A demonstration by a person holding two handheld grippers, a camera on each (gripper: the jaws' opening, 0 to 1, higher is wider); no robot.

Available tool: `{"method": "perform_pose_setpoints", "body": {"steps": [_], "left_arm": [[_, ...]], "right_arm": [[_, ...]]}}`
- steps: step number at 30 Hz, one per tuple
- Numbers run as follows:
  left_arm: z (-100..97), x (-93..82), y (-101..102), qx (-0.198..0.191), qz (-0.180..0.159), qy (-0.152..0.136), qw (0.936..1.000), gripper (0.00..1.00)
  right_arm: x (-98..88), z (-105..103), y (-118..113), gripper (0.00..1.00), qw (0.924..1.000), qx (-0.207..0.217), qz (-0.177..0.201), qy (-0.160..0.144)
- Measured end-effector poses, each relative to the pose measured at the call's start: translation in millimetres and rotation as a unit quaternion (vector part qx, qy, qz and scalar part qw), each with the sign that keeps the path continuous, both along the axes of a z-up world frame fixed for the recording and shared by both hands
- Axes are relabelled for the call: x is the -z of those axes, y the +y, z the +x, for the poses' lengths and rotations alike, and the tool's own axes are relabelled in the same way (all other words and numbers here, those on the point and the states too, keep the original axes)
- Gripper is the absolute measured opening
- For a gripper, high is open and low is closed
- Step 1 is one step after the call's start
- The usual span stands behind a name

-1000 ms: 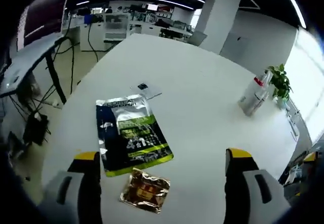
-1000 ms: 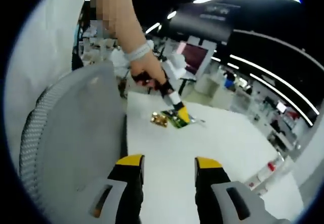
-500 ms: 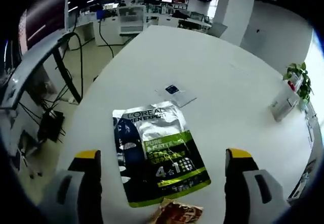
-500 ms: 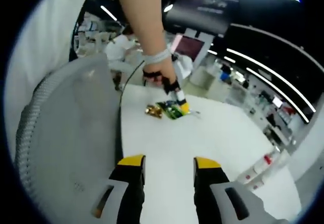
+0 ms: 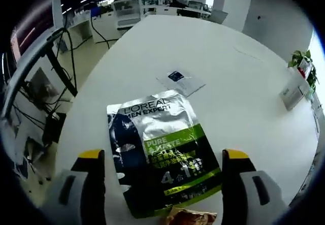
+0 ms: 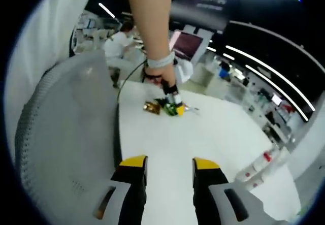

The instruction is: Arrange the skincare products in the storage area until every visible bottle or jar stands upright without overlapping.

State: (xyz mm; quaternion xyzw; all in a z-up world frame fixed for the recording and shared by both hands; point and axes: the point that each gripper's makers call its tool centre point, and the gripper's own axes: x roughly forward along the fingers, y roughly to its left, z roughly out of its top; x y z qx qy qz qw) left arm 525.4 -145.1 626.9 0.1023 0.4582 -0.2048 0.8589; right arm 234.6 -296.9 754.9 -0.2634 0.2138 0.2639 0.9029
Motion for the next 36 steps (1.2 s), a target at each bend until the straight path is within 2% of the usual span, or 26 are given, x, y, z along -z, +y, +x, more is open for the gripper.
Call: {"method": "perform_pose_setpoints", "body": {"steps": [2, 4, 6, 9, 17, 19, 20, 21, 25, 26, 30, 33, 34, 35, 36], "left_arm": [[7.0, 1.6, -8.4, -0.001, -0.011, -0.014, 0.9998, 0.92], [8.5, 0.5, -8.5, 0.006, -0.011, -0.015, 0.9998, 0.89], [11.2, 0.2, -7.1, -0.004, -0.014, -0.012, 0.9998, 0.83], [13.9, -0.8, -7.4, 0.012, -0.015, -0.014, 0.9997, 0.75], [13.4, -1.8, -5.7, 0.035, -0.015, -0.021, 0.9991, 0.72], [14.6, -3.7, -7.7, 0.057, -0.011, -0.028, 0.9979, 0.69], [15.1, -6.4, -13.4, 0.087, -0.013, -0.035, 0.9955, 0.63], [13.9, -5.5, -9.2, 0.065, -0.012, -0.028, 0.9974, 0.63], [13.4, -7.8, -7.1, 0.067, -0.017, -0.031, 0.9971, 0.6], [13.5, -10.9, -3.1, 0.064, -0.019, -0.032, 0.9972, 0.5], [11.3, -9.7, -5.4, 0.078, -0.021, -0.028, 0.9964, 0.48], [10.3, -11.1, -4.3, 0.073, -0.024, -0.026, 0.9967, 0.45], [9.9, -13.0, -2.7, 0.07, -0.028, -0.025, 0.9968, 0.37], [9.8, -14.5, 2.9, 0.073, -0.015, -0.025, 0.9969, 0.0], [3.8, -10.4, -0.4, 0.075, -0.03, -0.009, 0.9967, 0.0]], "right_arm": [[-0.1, 0.0, 0.8, 0.34, 1.0, -0.002, -0.003, -0.002], [0.7, 0.0, 2.5, 0.33, 1.0, -0.004, -0.002, 0.0], [0.7, 0.2, 2.6, 0.32, 1.0, -0.004, -0.003, 0.0], [2.2, 0.0, 3.1, 0.31, 1.0, -0.005, -0.003, 0.004], [5.0, -1.3, 4.1, 0.28, 0.9999, -0.008, -0.009, 0.009], [5.5, -1.3, 3.8, 0.28, 0.9999, -0.008, -0.009, 0.01], [6.3, -1.5, 3.6, 0.27, 0.9998, -0.008, -0.01, 0.012], [6.9, -1.7, 3.2, 0.27, 0.9998, -0.009, -0.012, 0.013], [6.3, -1.5, 4.1, 0.26, 0.9998, -0.011, -0.014, 0.01], [6.1, -1.3, 4.2, 0.26, 0.9998, -0.011, -0.014, 0.009], [6.0, -1.4, 3.8, 0.25, 0.9998, -0.011, -0.015, 0.008], [6.2, -1.5, 3.9, 0.25, 0.9998, -0.012, -0.015, 0.008], [5.9, -1.3, 3.5, 0.25, 0.9998, -0.012, -0.015, 0.007], [5.5, -1.0, 3.4, 0.25, 0.9998, -0.011, -0.015, 0.006], [5.6, -1.0, 3.5, 0.24, 0.9998, -0.012, -0.015, 0.006]]}}
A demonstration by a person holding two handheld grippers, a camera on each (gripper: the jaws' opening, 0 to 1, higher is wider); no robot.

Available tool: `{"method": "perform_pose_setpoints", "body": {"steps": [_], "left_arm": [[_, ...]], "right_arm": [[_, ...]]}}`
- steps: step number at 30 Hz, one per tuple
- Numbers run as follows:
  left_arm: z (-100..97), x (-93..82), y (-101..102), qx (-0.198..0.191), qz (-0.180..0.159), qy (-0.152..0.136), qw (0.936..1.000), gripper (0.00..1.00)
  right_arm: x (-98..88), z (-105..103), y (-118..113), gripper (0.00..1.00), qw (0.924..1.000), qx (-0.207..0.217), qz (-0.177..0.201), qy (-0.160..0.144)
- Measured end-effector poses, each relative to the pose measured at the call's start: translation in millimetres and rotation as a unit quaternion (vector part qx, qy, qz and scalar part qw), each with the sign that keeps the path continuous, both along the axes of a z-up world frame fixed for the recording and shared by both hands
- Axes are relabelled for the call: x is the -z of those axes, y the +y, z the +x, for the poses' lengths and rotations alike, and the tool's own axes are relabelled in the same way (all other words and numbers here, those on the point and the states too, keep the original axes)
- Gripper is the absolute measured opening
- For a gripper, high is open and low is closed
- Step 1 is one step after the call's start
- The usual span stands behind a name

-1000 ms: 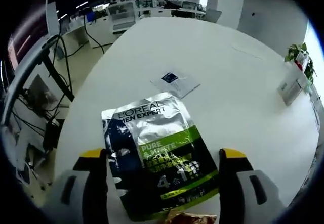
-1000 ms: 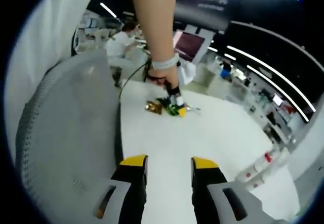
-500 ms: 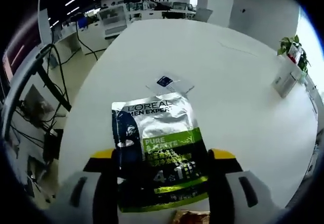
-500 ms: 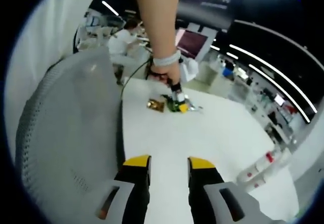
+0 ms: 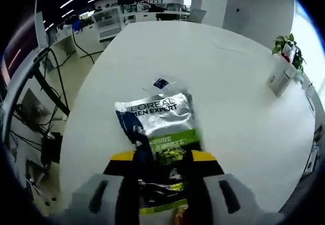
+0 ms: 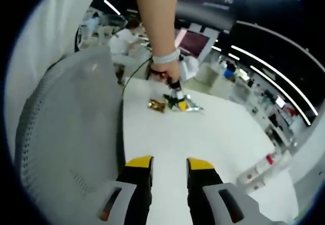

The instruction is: Arrange the skincare products in the storage area until every visible bottle or jar stands upright without overlapping.

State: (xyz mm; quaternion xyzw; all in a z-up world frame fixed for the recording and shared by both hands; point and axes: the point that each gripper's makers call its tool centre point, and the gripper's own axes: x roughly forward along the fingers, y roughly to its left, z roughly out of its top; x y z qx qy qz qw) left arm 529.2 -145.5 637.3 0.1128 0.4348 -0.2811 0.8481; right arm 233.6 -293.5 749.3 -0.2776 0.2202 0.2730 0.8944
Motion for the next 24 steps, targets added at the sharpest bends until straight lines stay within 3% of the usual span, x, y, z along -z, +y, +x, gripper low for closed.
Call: {"method": "perform_pose_setpoints", "body": {"steps": [1, 2, 3, 9, 13, 14, 16, 18, 21, 24], "left_arm": [[-17.9, 12.2, -4.0, 0.02, -0.005, 0.045, 0.9988, 0.0], [-10.0, 6.9, -4.7, 0.022, 0.004, 0.005, 0.9997, 0.0], [-15.0, 4.4, -3.0, 0.04, 0.019, 0.001, 0.999, 0.0], [-11.7, 9.1, -0.8, 0.02, 0.0, 0.014, 0.9997, 0.0], [-18.3, -14.7, -14.8, -0.015, -0.047, -0.006, 0.9988, 0.0], [-24.0, -19.2, -19.2, -0.024, -0.061, 0.001, 0.9979, 0.0], [-28.9, -31.7, -30.1, -0.049, -0.115, 0.029, 0.9917, 0.0], [-33.3, -43.5, -37.7, -0.058, -0.155, 0.037, 0.9855, 0.0], [-36.3, -58.4, -45.5, -0.068, -0.201, 0.037, 0.9765, 0.0], [-44.4, -79.9, -54.2, -0.085, -0.26, 0.034, 0.9613, 0.0]], "right_arm": [[0.1, 0.0, 0.0, 0.24, 1.0, 0.0, 0.0, 0.0], [-0.6, 0.4, -0.2, 0.24, 1.0, 0.0, 0.0, -0.002], [-1.0, 0.6, -0.1, 0.24, 1.0, 0.0, 0.001, -0.002], [-0.6, -0.5, 1.7, 0.24, 1.0, -0.006, 0.001, -0.003], [0.1, -0.5, 1.8, 0.23, 1.0, -0.006, 0.004, -0.002], [0.7, -0.7, 1.8, 0.24, 1.0, -0.005, 0.005, -0.001], [1.1, -0.9, 2.2, 0.23, 1.0, -0.006, 0.004, 0.0], [0.3, -1.3, 4.1, 0.23, 0.9999, -0.01, 0.006, -0.002], [0.3, -2.0, 5.1, 0.23, 0.9999, -0.013, 0.007, -0.001], [-0.1, -2.4, 5.9, 0.23, 0.9999, -0.014, 0.009, -0.002]]}}
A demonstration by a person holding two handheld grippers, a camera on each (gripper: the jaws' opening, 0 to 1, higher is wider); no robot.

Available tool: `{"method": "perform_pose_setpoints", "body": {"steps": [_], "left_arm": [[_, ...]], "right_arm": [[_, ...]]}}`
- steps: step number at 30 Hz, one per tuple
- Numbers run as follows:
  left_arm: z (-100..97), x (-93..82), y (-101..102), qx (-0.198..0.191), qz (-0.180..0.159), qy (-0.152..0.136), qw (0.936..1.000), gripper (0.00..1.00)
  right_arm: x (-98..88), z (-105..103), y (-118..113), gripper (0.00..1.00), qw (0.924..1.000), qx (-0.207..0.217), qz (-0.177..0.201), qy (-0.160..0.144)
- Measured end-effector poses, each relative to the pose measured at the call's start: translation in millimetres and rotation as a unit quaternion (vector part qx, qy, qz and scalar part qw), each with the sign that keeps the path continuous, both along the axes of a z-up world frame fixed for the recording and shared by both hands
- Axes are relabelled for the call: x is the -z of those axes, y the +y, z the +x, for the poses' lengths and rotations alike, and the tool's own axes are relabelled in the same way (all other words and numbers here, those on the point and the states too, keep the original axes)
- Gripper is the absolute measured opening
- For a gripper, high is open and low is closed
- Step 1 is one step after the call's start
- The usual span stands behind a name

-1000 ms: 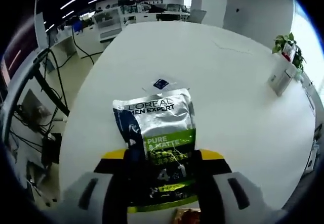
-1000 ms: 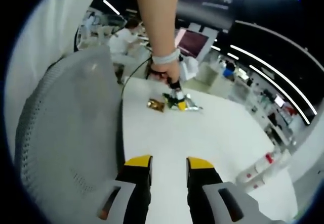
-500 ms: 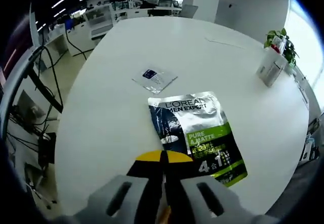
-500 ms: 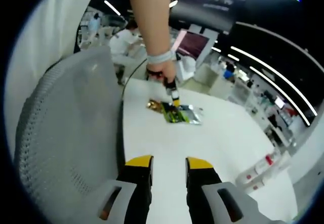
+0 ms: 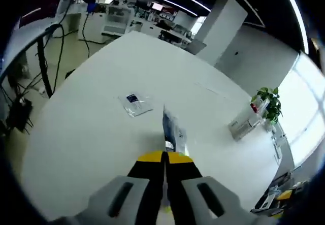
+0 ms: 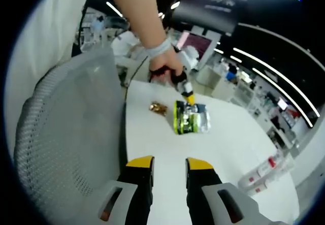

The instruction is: Arrange the skincare products in the storage area until every visible bottle or jar stands upright without overlapping.

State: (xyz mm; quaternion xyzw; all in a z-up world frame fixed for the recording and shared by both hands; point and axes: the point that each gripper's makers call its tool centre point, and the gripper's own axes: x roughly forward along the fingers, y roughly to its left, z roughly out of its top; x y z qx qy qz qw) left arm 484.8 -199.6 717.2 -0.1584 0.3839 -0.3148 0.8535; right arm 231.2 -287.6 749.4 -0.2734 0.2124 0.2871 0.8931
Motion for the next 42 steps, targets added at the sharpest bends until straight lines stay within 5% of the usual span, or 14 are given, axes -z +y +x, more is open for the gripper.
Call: {"method": "perform_pose_setpoints", "body": {"steps": [8, 13, 17, 19, 23, 26, 27, 29, 31, 34, 36, 39, 41, 42], "left_arm": [[-30.8, -49.2, -12.0, -0.039, -0.122, -0.014, 0.9916, 0.0], [-56.0, -72.1, -13.2, -0.051, -0.164, -0.031, 0.9847, 0.0], [-74.8, -91.7, -14.1, -0.052, -0.21, -0.037, 0.9756, 0.0], [-88.1, -99.6, -17.1, -0.043, -0.219, -0.039, 0.9741, 0.0], [-108.5, -118.1, -19.7, -0.034, -0.245, -0.044, 0.968, 0.0], [-121.3, -143.3, -21.5, -0.037, -0.299, -0.054, 0.9521, 0.0], [-125.1, -142.5, -22.0, -0.036, -0.291, -0.055, 0.9545, 0.0], [-137.2, -135.2, -30.9, -0.012, -0.273, -0.058, 0.9602, 0.0], [-142.5, -91.0, -26.8, -0.004, -0.2, -0.037, 0.9791, 0.0], [-151.2, -65.3, -20.0, -0.014, -0.193, -0.004, 0.981, 0.0], [-157.7, -50.5, -11.9, 0.008, -0.127, -0.022, 0.9916, 0.0], [-162.4, -29.4, -7.2, 0.032, -0.061, -0.011, 0.9976, 0.0], [-155.9, -17.1, -5.7, 0.042, -0.011, -0.026, 0.9987, 0.03], [-152.4, -9.6, -6.1, 0.045, 0.018, -0.03, 0.9984, 0.13]], "right_arm": [[0.6, -3.3, 4.6, 0.24, 0.9998, -0.009, 0.015, 0.008], [2.9, -6.5, 7.4, 0.24, 0.9995, -0.014, 0.022, 0.016], [4.5, -8.4, 11.0, 0.26, 0.994, -0.002, 0.094, 0.057], [-1.9, -5.4, 11.3, 0.31, 0.9779, 0.025, 0.189, 0.086], [-13.3, 10.0, -4.1, 0.52, 0.9203, 0.09, 0.36, 0.125], [-17.5, 15.2, -13.0, 0.6, 0.8616, 0.12, 0.468, 0.156], [-18.0, 16.7, -14.5, 0.63, 0.8428, 0.125, 0.497, 0.166], [-10.2, 24.9, -18.8, 0.71, 0.7934, 0.154, 0.557, 0.192], [8.1, 28.5, -20.0, 0.67, 0.8138, 0.154, 0.522, 0.204], [14.0, 30.5, -19.1, 0.61, 0.8278, 0.157, 0.494, 0.215], [9.2, 31.9, -23.9, 0.6, 0.8274, 0.16, 0.499, 0.201], [16.0, 26.8, -28.8, 0.57, 0.818, 0.18, 0.504, 0.21], [21.1, 21.7, -30.2, 0.57, 0.8184, 0.184, 0.501, 0.212], [23.8, 16.9, -30.2, 0.57, 0.8215, 0.184, 0.495, 0.215]]}}
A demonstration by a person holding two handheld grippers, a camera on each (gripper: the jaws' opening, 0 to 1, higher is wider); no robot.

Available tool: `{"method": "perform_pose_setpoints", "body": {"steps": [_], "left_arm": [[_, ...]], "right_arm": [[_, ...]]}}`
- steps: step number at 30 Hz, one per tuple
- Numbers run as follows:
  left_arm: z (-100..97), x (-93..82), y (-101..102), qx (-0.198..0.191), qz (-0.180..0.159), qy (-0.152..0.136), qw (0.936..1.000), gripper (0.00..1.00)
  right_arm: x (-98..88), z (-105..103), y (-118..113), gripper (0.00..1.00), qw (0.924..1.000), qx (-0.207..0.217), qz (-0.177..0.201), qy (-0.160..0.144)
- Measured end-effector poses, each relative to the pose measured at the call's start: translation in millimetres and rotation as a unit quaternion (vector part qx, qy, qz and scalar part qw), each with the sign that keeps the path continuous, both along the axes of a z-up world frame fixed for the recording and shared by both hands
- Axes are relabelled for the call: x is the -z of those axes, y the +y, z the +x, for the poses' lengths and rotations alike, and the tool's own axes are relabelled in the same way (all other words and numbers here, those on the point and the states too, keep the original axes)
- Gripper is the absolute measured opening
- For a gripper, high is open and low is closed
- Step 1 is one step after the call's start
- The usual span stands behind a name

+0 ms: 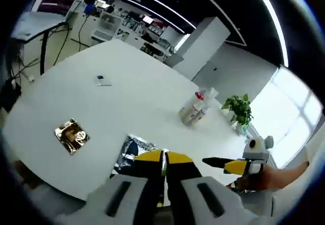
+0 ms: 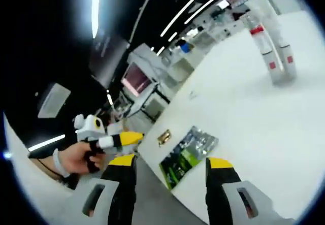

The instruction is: Arrange the skincare products in the storage area until every visible bottle or jar stands upright without overlapping.

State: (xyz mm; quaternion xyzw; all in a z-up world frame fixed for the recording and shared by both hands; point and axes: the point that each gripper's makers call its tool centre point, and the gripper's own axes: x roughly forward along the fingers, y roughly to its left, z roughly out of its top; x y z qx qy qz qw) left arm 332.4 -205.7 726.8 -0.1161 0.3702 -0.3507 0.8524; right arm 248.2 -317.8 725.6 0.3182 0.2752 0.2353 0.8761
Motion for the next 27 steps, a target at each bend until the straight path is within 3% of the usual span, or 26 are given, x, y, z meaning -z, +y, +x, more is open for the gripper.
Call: {"method": "perform_pose_setpoints", "body": {"steps": [2, 3, 4, 5, 7, 9, 10, 11, 13, 15, 16, 18, 22, 23, 24, 26, 27], "left_arm": [[7.3, 1.6, -10.7, 0.016, 0.019, -0.034, 0.9991, 0.47], [7.9, 3.9, -13.8, 0.011, 0.025, -0.032, 0.9991, 0.61], [10.1, 7.3, -19.9, 0.025, 0.043, -0.05, 0.9975, 0.75], [10.5, 10.1, -22.3, 0.038, 0.059, -0.061, 0.9957, 0.8], [6.0, 22.6, -31.5, 0.092, 0.104, -0.082, 0.9869, 0.81], [-4.8, 41.8, -38.4, 0.133, 0.141, -0.06, 0.9792, 0.84], [-5.6, 46.4, -40.8, 0.141, 0.151, -0.064, 0.9763, 0.87], [-3.2, 52.5, -42.5, 0.151, 0.17, -0.079, 0.9704, 0.91], [-7.3, 65.2, -43.3, 0.164, 0.195, -0.071, 0.9645, 0.99], [-11.3, 77.0, -42.1, 0.181, 0.219, -0.069, 0.9562, 0.99], [-12.9, 81.8, -41.2, 0.184, 0.227, -0.065, 0.9542, 0.99], [-14.6, 90.1, -38.7, 0.182, 0.239, -0.06, 0.9519, 0.99], [-19.6, 105.5, -27.2, 0.189, 0.281, -0.057, 0.9392, 0.99], [-22.3, 107.7, -26.7, 0.193, 0.274, -0.056, 0.9406, 0.99], [-19.0, 107.1, -29.9, 0.163, 0.25, -0.052, 0.9529, 0.99], [-17.0, 106.3, -28.6, 0.175, 0.255, -0.056, 0.9493, 0.99], [-16.5, 106.3, -29.3, 0.178, 0.253, -0.057, 0.9492, 0.99]], "right_arm": [[4.3, -7.7, -1.1, 0.57, 0.9999, -0.005, -0.011, 0.003], [6.0, -11.1, -1.6, 0.57, 0.9999, -0.006, -0.013, 0.007], [7.3, -14.2, -1.7, 0.57, 0.9998, -0.008, -0.015, 0.009], [9.5, -18.7, -2.4, 0.56, 0.9997, -0.011, -0.016, 0.013], [10.7, -24.5, -5.2, 0.56, 0.9996, -0.011, -0.021, 0.017], [6.2, -24.9, -12.3, 0.55, 0.9988, -0.012, -0.047, 0.007], [-0.4, -22.5, -16.4, 0.53, 0.9978, -0.013, -0.065, -0.011], [-18.8, -17.8, -20.3, 0.54, 0.9957, -0.013, -0.081, -0.044], [-66.0, -6.1, -23.1, 0.58, 0.9943, 0.009, -0.041, -0.098], [-102.5, 1.8, -28.2, 0.59, 0.9902, 0.02, -0.024, -0.136], [-126.1, 6.3, -31.3, 0.6, 0.9849, 0.019, -0.033, -0.169], [-156.2, 11.6, -34.6, 0.62, 0.9755, 0.018, -0.056, -0.212], [-173.5, 12.1, -31.8, 0.63, 0.972, 0.012, -0.067, -0.225], [-173.3, 11.7, -31.1, 0.62, 0.9721, 0.011, -0.067, -0.224], [-169.0, 11.2, -29.0, 0.62, 0.9739, 0.009, -0.065, -0.217], [-152.7, 5.7, -20.5, 0.6, 0.9798, -0.009, -0.074, -0.185], [-148.1, 4.1, -17.7, 0.59, 0.9791, -0.014, -0.084, -0.185]]}}
